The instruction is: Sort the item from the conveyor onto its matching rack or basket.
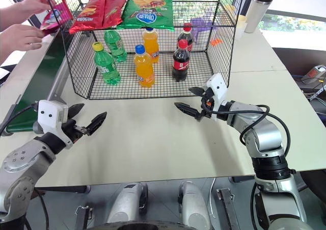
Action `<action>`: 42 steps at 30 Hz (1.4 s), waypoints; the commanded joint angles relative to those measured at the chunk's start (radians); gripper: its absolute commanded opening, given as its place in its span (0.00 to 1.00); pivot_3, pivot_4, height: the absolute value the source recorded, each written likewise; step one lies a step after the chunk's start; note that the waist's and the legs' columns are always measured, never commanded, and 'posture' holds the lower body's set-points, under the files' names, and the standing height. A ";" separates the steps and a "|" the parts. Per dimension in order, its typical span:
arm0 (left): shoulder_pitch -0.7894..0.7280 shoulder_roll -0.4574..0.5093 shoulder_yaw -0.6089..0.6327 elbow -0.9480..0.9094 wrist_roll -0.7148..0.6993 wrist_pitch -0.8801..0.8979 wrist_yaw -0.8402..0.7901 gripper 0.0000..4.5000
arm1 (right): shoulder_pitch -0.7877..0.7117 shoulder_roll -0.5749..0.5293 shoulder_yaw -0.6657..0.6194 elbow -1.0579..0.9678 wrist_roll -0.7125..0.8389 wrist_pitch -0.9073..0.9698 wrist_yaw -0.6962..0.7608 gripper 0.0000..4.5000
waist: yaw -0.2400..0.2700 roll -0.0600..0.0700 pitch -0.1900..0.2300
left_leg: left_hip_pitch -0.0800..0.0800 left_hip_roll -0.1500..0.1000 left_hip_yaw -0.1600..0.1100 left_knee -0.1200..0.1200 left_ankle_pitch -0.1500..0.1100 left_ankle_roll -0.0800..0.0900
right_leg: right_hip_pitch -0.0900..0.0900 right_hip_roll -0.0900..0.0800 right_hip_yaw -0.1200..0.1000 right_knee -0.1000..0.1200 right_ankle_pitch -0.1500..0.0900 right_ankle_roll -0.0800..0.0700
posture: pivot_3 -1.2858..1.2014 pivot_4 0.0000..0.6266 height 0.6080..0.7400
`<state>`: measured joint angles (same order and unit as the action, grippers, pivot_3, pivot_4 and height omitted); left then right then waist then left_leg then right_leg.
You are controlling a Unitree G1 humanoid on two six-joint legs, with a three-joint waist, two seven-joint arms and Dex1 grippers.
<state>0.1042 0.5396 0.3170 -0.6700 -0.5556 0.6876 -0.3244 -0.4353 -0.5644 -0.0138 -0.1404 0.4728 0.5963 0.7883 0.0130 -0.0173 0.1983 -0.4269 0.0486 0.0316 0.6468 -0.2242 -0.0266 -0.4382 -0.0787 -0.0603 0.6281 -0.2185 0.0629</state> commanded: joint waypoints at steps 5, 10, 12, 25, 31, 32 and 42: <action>-0.004 0.004 -0.011 -0.019 0.016 -0.021 -0.004 0.99 | -0.015 0.009 -0.005 -0.002 -0.009 -0.027 -0.001 1.00 | 0.000 0.000 0.000 | 0.000 0.000 0.000 0.000 0.000 0.000 | 0.000 0.000 0.000 0.000 0.000 0.000 | 0.52 0.24 1.00; 0.004 0.012 -0.010 -0.031 0.039 -0.007 0.012 0.99 | -0.022 0.013 -0.003 0.014 -0.017 -0.032 0.005 1.00 | 0.000 0.000 0.000 | 0.000 0.000 0.000 0.000 0.000 0.000 | 0.000 0.000 0.000 0.000 0.000 0.000 | 0.52 0.24 1.00; 0.003 0.028 0.032 -0.042 0.050 -0.010 0.020 0.99 | -0.031 0.013 -0.004 0.023 -0.018 -0.034 0.009 1.00 | 0.000 0.000 0.000 | 0.000 0.000 0.000 0.000 0.000 0.000 | 0.000 0.000 0.000 0.000 0.000 0.000 | 0.52 0.24 1.00; 0.417 0.564 0.376 0.268 0.935 -0.575 0.001 0.99 | -0.281 0.157 0.055 -0.042 0.159 0.106 0.041 1.00 | -0.025 0.002 0.000 | 0.000 0.001 0.005 -0.006 0.000 0.000 | -0.006 -0.001 0.000 -0.001 0.001 -0.002 | 0.52 0.24 1.00; 0.432 0.554 0.355 0.429 1.063 -0.700 0.034 0.99 | -0.291 0.118 0.172 -0.076 0.057 0.048 0.106 1.00 | -0.024 0.002 -0.001 | -0.001 0.002 0.008 -0.015 0.000 -0.001 | -0.007 -0.004 0.000 -0.010 0.001 -0.002 | 0.52 0.24 1.00; 0.421 0.547 0.344 0.451 1.073 -0.714 0.046 0.99 | -0.290 0.114 0.175 -0.079 0.052 0.045 0.108 1.00 | -0.024 0.002 -0.001 | -0.001 0.002 0.010 -0.015 0.000 -0.001 | -0.007 -0.005 0.001 -0.010 0.002 -0.002 | 0.52 0.24 1.00; 0.294 0.497 0.246 0.559 1.139 -0.764 0.099 0.99 | -0.275 0.098 0.159 -0.093 0.040 0.054 0.095 1.00 | -0.026 0.001 -0.001 | 0.000 0.003 0.013 -0.017 0.000 -0.001 | -0.008 -0.004 0.001 -0.009 0.003 0.000 | 0.52 0.24 1.00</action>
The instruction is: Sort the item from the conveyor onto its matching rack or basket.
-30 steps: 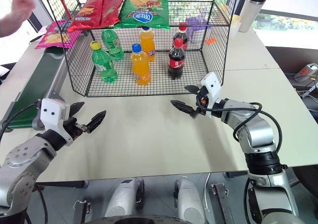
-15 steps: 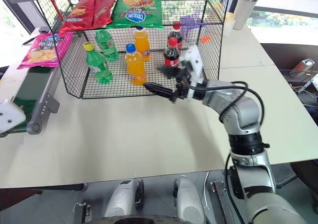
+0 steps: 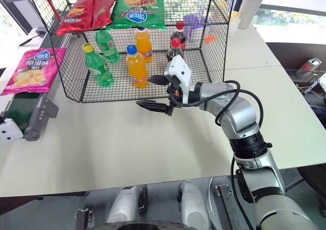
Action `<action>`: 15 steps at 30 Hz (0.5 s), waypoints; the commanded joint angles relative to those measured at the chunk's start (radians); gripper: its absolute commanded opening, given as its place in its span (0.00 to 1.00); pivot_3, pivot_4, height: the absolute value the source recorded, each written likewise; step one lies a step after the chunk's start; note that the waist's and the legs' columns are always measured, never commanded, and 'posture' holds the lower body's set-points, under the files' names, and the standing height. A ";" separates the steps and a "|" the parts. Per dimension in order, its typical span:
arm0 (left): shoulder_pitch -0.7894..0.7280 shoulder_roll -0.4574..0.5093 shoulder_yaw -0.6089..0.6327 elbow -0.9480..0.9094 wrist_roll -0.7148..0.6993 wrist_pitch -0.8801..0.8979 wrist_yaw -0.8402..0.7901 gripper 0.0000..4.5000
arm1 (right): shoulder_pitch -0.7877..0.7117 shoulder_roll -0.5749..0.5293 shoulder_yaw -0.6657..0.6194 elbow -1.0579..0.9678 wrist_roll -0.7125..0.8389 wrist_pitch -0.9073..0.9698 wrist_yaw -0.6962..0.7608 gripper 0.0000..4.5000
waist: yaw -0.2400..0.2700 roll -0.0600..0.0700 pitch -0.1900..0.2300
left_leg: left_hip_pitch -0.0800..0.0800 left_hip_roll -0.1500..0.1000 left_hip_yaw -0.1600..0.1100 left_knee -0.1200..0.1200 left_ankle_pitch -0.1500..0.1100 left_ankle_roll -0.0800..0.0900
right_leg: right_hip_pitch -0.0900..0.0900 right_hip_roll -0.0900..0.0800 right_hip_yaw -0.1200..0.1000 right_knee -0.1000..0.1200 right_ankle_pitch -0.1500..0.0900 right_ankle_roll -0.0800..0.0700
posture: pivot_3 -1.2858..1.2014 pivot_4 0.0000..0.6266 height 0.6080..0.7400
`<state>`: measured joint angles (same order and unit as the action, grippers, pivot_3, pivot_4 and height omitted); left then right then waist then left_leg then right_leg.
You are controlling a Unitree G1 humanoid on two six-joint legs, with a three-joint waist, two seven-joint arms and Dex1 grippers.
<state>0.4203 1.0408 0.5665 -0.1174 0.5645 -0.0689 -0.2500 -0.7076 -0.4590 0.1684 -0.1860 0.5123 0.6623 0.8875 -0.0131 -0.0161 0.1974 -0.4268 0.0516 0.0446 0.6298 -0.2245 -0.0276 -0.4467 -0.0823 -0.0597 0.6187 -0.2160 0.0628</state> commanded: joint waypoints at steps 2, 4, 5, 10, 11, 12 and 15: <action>-0.040 -0.010 -0.015 0.012 0.026 -0.012 0.030 0.99 | 0.000 -0.009 -0.026 -0.050 0.000 -0.011 -0.008 1.00 | 0.000 0.000 0.000 | 0.000 0.000 0.000 0.000 0.000 0.000 | 0.000 0.000 0.000 0.000 0.000 0.000 | 0.52 0.24 1.00; -0.063 -0.012 -0.030 0.017 0.036 -0.019 0.039 0.99 | 0.002 -0.008 -0.027 -0.055 0.000 -0.010 -0.014 1.00 | 0.000 0.000 0.000 | 0.000 0.000 0.000 0.000 0.000 0.000 | 0.000 0.000 0.000 0.000 0.000 0.000 | 0.52 0.24 1.00; -0.074 -0.012 -0.038 0.019 0.040 -0.023 0.044 0.99 | 0.003 -0.007 -0.027 -0.056 0.000 -0.009 -0.018 1.00 | 0.001 0.000 0.000 | 0.000 0.000 0.000 0.000 0.000 0.000 | 0.000 0.000 0.000 0.000 0.001 0.001 | 0.52 0.24 1.00; -0.113 -0.023 -0.083 0.033 0.038 -0.021 0.021 0.99 | 0.009 -0.010 -0.032 -0.065 0.003 -0.006 -0.030 1.00 | 0.000 0.000 0.000 | 0.000 0.000 0.000 0.001 0.000 0.000 | 0.000 0.000 0.000 0.001 0.001 0.002 | 0.52 0.24 1.00; -0.122 -0.025 -0.090 0.037 0.039 -0.020 0.020 0.99 | 0.011 -0.012 -0.033 -0.069 0.004 -0.005 -0.031 1.00 | 0.000 0.000 0.000 | 0.000 0.000 0.000 0.001 0.000 0.000 | 0.000 0.000 0.000 0.001 0.001 0.002 | 0.52 0.24 1.00; -0.132 -0.026 -0.099 0.041 0.039 -0.020 0.020 0.99 | 0.013 -0.013 -0.033 -0.071 0.003 -0.004 -0.033 1.00 | 0.000 0.000 0.000 | 0.000 0.000 0.000 0.001 0.000 0.000 | 0.000 0.000 0.000 0.002 0.001 0.002 | 0.52 0.24 1.00; -0.173 -0.024 -0.126 0.058 0.045 -0.015 0.026 0.99 | 0.017 -0.015 -0.035 -0.079 0.002 0.000 -0.039 1.00 | 0.003 -0.001 0.000 | 0.001 0.000 0.000 0.001 0.000 0.000 | 0.000 0.000 0.000 0.003 0.001 0.003 | 0.52 0.24 1.00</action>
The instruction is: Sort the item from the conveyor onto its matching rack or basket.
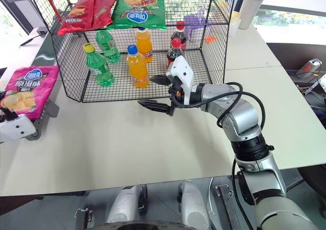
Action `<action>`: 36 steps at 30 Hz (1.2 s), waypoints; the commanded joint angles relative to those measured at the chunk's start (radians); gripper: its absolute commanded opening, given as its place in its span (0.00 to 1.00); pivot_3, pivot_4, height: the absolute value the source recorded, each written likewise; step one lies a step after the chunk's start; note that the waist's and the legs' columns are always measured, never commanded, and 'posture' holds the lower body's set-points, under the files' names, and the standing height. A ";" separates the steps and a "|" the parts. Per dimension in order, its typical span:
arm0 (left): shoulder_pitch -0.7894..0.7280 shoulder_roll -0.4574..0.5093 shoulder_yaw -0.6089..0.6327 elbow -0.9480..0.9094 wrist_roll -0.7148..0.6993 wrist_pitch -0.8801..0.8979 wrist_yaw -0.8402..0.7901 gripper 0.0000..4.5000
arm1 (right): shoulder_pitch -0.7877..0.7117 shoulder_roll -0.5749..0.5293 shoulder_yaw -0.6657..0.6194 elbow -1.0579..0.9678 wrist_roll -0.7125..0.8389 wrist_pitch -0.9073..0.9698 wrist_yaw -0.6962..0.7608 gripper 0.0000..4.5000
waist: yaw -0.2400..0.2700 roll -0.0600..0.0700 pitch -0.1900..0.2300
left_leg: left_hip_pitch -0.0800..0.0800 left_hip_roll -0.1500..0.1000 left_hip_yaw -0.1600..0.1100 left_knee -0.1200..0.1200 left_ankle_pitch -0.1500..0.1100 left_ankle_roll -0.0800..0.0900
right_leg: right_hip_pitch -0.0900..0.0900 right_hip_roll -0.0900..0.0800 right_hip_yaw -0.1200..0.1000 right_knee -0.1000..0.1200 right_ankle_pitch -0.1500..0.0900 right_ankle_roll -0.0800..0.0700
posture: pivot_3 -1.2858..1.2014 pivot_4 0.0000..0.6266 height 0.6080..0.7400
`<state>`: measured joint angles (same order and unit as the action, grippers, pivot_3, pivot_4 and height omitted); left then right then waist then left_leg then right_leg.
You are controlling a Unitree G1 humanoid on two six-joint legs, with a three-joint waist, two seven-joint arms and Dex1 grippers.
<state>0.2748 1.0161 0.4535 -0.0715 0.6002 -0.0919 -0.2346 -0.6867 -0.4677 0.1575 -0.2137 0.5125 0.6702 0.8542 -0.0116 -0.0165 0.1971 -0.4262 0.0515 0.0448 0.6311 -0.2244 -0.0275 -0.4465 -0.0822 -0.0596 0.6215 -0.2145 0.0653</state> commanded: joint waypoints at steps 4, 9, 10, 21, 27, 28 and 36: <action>-0.084 0.000 -0.056 0.046 0.021 0.020 0.021 0.99 | 0.001 -0.008 -0.025 -0.058 0.002 -0.004 -0.016 1.00 | 0.001 0.000 0.000 | 0.000 0.000 0.000 0.001 0.000 0.000 | 0.000 0.000 0.000 0.003 0.000 0.000 | 0.52 0.24 1.00; -0.113 -0.005 -0.087 0.062 0.020 0.035 0.016 0.94 | 0.006 -0.012 -0.023 -0.064 0.001 -0.003 -0.023 1.00 | 0.000 0.000 0.000 | 0.002 0.000 0.000 0.002 0.000 0.000 | 0.000 0.000 0.000 0.006 0.000 0.001 | 0.52 0.24 1.00; -0.117 -0.006 -0.093 0.065 0.016 0.038 0.011 0.87 | 0.006 -0.013 -0.023 -0.065 0.000 -0.003 -0.026 1.00 | 0.000 0.000 0.000 | 0.002 0.000 0.000 0.002 0.000 0.000 | 0.000 0.000 0.000 0.006 0.000 0.001 | 0.52 0.24 1.00; -0.142 -0.005 -0.095 0.061 0.014 0.073 0.008 0.01 | 0.008 -0.015 -0.024 -0.059 -0.007 -0.012 -0.033 1.00 | 0.003 0.001 -0.001 | 0.006 0.000 0.000 0.002 0.000 0.000 | 0.002 0.000 0.000 0.008 0.000 0.001 | 0.52 0.24 1.00; -0.158 -0.015 0.061 -0.042 -0.124 0.168 -0.104 0.01 | -0.001 -0.010 -0.037 -0.034 -0.013 -0.031 -0.035 1.00 | 0.001 -0.002 -0.002 | 0.005 0.001 0.000 0.002 0.000 0.000 | 0.002 0.000 0.000 0.009 0.000 0.000 | 0.52 0.24 1.00; -0.166 -0.018 0.108 -0.076 -0.177 0.205 -0.153 0.01 | -0.005 -0.010 -0.043 -0.024 -0.014 -0.038 -0.034 1.00 | 0.000 -0.003 -0.002 | 0.005 0.001 0.000 0.002 0.000 0.000 | 0.001 0.000 0.000 0.008 0.000 0.000 | 0.52 0.24 1.00; -0.179 0.080 0.552 -0.282 -0.620 0.583 -0.699 0.01 | -0.059 0.017 -0.102 0.100 0.006 -0.100 0.008 1.00 | -0.004 -0.003 -0.002 | 0.004 0.001 0.000 0.002 0.000 0.000 | 0.001 0.001 0.000 0.008 0.000 0.001 | 0.52 0.24 1.00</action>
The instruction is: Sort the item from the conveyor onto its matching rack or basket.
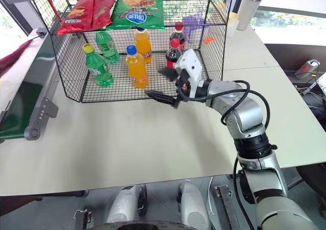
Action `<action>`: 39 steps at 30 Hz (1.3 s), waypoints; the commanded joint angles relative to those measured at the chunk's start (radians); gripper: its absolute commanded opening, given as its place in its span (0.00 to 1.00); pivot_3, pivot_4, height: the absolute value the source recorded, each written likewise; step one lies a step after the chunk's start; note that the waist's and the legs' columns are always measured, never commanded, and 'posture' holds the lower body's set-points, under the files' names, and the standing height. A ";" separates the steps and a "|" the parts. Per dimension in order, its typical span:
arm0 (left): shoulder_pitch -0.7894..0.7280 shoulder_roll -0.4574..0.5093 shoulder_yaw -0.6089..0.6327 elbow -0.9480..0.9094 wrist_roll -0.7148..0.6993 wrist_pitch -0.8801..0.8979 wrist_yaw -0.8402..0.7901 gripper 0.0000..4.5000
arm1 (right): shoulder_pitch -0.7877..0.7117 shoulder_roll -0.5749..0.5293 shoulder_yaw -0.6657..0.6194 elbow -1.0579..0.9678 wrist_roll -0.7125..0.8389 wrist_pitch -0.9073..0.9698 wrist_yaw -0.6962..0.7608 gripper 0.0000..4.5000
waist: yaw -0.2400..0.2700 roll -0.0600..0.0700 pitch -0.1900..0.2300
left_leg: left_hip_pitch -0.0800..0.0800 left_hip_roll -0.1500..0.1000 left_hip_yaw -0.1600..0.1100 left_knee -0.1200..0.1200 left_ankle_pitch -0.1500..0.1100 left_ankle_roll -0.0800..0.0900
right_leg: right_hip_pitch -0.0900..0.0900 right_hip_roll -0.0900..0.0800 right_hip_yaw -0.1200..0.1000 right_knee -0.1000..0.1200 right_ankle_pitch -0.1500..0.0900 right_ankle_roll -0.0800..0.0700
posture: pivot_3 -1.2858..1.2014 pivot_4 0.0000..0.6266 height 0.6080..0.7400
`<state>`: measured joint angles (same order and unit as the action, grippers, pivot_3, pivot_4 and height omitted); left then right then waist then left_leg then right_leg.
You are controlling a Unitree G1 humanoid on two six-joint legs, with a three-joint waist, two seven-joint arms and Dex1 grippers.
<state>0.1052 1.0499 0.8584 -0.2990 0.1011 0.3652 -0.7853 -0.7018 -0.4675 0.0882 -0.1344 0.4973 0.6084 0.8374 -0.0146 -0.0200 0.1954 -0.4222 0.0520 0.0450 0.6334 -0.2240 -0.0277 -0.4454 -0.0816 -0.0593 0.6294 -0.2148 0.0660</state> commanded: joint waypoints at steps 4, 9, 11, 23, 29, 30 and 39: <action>-0.020 0.148 0.369 -0.127 -0.322 0.455 -0.416 0.01 | -0.081 0.032 -0.067 0.096 0.051 -0.059 0.077 1.00 | -0.003 0.000 0.000 | 0.000 0.001 0.000 0.000 0.000 0.000 | 0.000 0.001 0.000 0.000 0.000 0.000 | 0.52 0.24 1.00; -0.109 0.270 0.528 -0.182 -0.601 0.795 -0.629 0.01 | -0.122 0.039 -0.111 0.181 0.102 -0.069 0.148 1.00 | 0.001 0.000 0.000 | 0.000 0.000 -0.001 0.000 0.000 0.000 | 0.001 0.001 0.000 0.000 -0.001 0.001 | 0.52 0.24 1.00; -0.163 0.309 0.513 -0.169 -0.668 0.841 -0.631 0.01 | -0.140 0.038 -0.113 0.203 0.114 -0.063 0.176 1.00 | 0.000 0.000 0.000 | 0.001 0.000 -0.001 0.001 0.000 0.000 | 0.002 0.001 0.000 0.000 -0.001 0.000 | 0.52 0.24 1.00; -0.554 0.304 0.004 -0.083 -1.120 0.739 -0.434 0.01 | -0.206 0.021 -0.148 0.206 0.231 0.022 0.307 1.00 | 0.001 0.000 0.001 | 0.002 0.000 -0.001 0.001 0.000 0.000 | 0.002 0.002 0.002 0.001 -0.001 0.001 | 0.52 0.24 1.00; -0.651 0.245 -0.220 -0.076 -1.141 0.606 -0.390 0.01 | -0.219 0.048 -0.118 0.181 0.221 0.006 0.316 1.00 | 0.000 0.000 0.001 | 0.002 0.000 -0.001 0.001 0.000 0.000 | 0.002 0.002 0.002 0.002 -0.001 0.001 | 0.52 0.24 1.00; -0.666 0.238 -0.241 -0.071 -1.144 0.594 -0.386 0.01 | -0.218 0.051 -0.117 0.174 0.228 0.011 0.319 1.00 | -0.001 0.000 0.001 | 0.002 0.000 -0.001 0.001 0.000 0.000 | 0.002 0.002 0.002 0.002 -0.001 0.001 | 0.52 0.24 1.00; -0.775 0.143 -0.420 -0.012 -1.110 0.484 -0.357 0.00 | -0.181 0.152 -0.107 0.086 0.315 0.080 0.270 0.82 | 0.002 0.000 0.000 | 0.002 0.000 -0.001 0.004 0.000 0.000 | 0.003 0.003 0.003 0.003 -0.001 0.001 | 0.52 0.24 1.00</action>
<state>-0.6587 1.1861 0.4299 -0.3129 -1.0190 0.8771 -1.1466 -0.8752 -0.3267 -0.0032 -0.0232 0.7880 0.6928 1.1180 -0.0128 -0.0202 0.1959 -0.4208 0.0516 0.0442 0.6373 -0.2235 -0.0279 -0.4426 -0.0791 -0.0568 0.6320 -0.2155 0.0674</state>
